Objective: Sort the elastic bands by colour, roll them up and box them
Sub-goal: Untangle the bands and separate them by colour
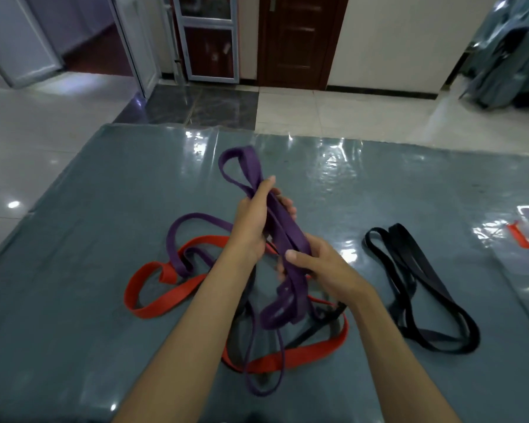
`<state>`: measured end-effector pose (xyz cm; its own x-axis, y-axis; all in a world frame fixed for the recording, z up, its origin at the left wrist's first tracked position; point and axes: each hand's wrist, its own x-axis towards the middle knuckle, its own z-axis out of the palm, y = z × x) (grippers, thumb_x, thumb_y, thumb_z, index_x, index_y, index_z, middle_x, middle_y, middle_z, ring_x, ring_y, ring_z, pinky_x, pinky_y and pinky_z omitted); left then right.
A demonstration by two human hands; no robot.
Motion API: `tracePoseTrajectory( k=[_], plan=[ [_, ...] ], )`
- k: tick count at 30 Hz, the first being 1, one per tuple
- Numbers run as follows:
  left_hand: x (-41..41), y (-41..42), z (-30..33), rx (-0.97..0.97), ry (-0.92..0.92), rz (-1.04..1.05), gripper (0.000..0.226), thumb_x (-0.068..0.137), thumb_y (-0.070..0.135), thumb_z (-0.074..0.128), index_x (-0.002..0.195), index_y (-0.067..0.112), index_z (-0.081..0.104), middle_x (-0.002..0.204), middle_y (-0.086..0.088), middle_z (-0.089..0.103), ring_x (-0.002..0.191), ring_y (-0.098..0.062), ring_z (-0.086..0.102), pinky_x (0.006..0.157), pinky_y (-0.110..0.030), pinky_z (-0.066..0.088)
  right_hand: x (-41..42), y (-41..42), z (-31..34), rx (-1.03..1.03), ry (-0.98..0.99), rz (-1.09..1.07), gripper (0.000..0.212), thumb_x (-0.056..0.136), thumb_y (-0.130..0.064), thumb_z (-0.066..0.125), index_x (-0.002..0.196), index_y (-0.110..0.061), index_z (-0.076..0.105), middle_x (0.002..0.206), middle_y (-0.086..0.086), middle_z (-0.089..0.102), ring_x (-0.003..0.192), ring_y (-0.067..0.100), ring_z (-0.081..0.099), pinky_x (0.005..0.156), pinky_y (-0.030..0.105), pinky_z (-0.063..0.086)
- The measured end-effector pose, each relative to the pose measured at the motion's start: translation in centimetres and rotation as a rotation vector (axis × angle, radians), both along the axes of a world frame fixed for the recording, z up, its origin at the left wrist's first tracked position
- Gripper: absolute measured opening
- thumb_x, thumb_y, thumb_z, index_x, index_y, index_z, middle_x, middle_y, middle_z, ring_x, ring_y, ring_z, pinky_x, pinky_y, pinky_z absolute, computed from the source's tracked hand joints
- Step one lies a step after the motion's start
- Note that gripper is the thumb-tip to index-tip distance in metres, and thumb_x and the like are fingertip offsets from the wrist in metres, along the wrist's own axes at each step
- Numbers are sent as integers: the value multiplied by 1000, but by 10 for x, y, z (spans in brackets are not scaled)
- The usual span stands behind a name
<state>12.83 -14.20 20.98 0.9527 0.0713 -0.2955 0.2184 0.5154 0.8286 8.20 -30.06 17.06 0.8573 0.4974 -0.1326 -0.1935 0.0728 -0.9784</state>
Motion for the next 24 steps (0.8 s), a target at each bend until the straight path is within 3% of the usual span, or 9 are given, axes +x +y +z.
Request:
tracePoseTrajectory(
  k=[4, 6, 8, 11, 15, 16, 20, 24],
  plan=[
    [10, -12, -15, 170, -71, -214, 72, 76, 77, 68, 113, 15, 69, 107, -2, 80, 102, -17, 76, 88, -36, 61, 6, -24, 32, 78, 1, -69, 11, 98, -12, 70, 102, -5, 62, 76, 12, 67, 54, 22, 66, 54, 35, 61],
    [8, -24, -26, 249, -99, -352, 72, 74, 82, 61, 111, 21, 69, 96, 5, 78, 94, -13, 75, 91, -39, 59, 11, -40, 45, 161, 32, -153, 5, 97, -15, 68, 98, -10, 68, 76, 11, 67, 51, 21, 65, 48, 33, 58],
    [4, -38, -43, 242, -52, -521, 81, 86, 85, 50, 135, 22, 63, 103, 3, 79, 99, -18, 76, 99, -43, 57, 19, -60, 52, 186, 47, -258, 6, 94, -20, 70, 92, -18, 74, 76, 9, 67, 50, 20, 64, 45, 30, 55],
    [-6, -51, -76, 306, 69, -733, 65, 100, 68, 46, 140, 20, 63, 120, -1, 78, 111, -21, 75, 98, -38, 56, 32, -95, 46, 112, 91, -349, 13, 92, -23, 74, 95, -11, 72, 77, 10, 71, 49, 20, 66, 46, 28, 56],
    [-15, -62, -126, 736, 52, -815, 31, 107, 32, 59, 128, 10, 66, 113, -3, 72, 95, -10, 65, 74, -17, 49, 41, -143, 15, -119, 296, -328, 21, 101, -13, 64, 100, 7, 69, 84, 22, 77, 55, 22, 71, 53, 30, 61],
    [-16, -64, -138, 800, 43, -824, 30, 106, 26, 61, 128, 6, 65, 116, -8, 71, 98, -11, 62, 75, -17, 48, 43, -153, 6, -173, 355, -308, 22, 103, -11, 62, 102, 9, 69, 87, 24, 77, 58, 24, 73, 56, 31, 62],
    [-21, -68, -165, 822, 112, -802, 32, 105, 21, 63, 130, 0, 64, 121, -20, 71, 100, -18, 62, 99, -40, 52, 58, -190, -29, -275, 473, -202, 22, 100, -6, 64, 119, 5, 65, 107, 27, 77, 75, 33, 76, 67, 37, 65],
    [-22, -68, -176, 830, 112, -683, 27, 105, 16, 62, 126, 0, 66, 115, -9, 69, 103, -17, 63, 104, -38, 50, 84, -212, -67, -247, 448, -185, 36, 99, 1, 63, 130, -16, 59, 116, 23, 77, 87, 41, 77, 69, 39, 64]
  ],
)
